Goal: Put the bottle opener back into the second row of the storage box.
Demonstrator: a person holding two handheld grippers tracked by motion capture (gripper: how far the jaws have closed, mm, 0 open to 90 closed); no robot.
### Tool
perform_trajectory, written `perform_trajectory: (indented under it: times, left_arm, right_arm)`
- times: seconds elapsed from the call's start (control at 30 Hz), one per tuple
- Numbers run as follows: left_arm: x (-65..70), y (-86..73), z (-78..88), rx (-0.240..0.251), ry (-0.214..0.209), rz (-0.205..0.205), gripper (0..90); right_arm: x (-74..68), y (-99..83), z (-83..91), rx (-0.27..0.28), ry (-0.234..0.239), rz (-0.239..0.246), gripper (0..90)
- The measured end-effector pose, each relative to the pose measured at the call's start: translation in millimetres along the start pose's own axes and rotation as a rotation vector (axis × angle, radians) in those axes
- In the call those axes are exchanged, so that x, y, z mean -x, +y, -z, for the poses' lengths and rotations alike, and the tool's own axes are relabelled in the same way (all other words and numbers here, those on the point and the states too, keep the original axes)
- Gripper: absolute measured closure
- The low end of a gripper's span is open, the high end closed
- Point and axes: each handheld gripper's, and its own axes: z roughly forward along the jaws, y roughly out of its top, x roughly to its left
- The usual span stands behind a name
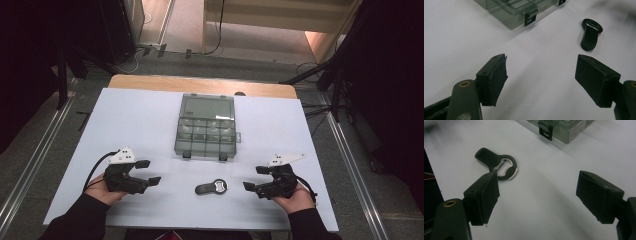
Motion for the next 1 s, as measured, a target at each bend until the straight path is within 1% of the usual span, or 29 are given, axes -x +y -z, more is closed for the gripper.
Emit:
perform_trajectory:
  times: [0.33,0.47,0.63,1.0]
  left_arm:
    - [0.4,1.4,-1.8,0.001,-0.006,-0.003,25.2]
    - [0.2,1.2,-1.8,-0.001,-0.007,-0.003,25.2]
    - [0.1,0.9,-1.7,0.001,-0.008,0.001,25.2]
    - [0.0,1.0,-1.8,0.001,-0.008,-0.001,25.2]
  right_arm:
    - [-1.4,-0.5,1.1,0.007,-0.006,0.0,20.1]
    - [-1.6,-0.7,1.1,0.021,-0.008,0.001,20.0]
    - [-1.3,-0.8,1.7,0.023,-0.012,-0.006,20.1]
    - [-0.8,-1.4,0.8,0.018,-0.013,-0.005,20.6]
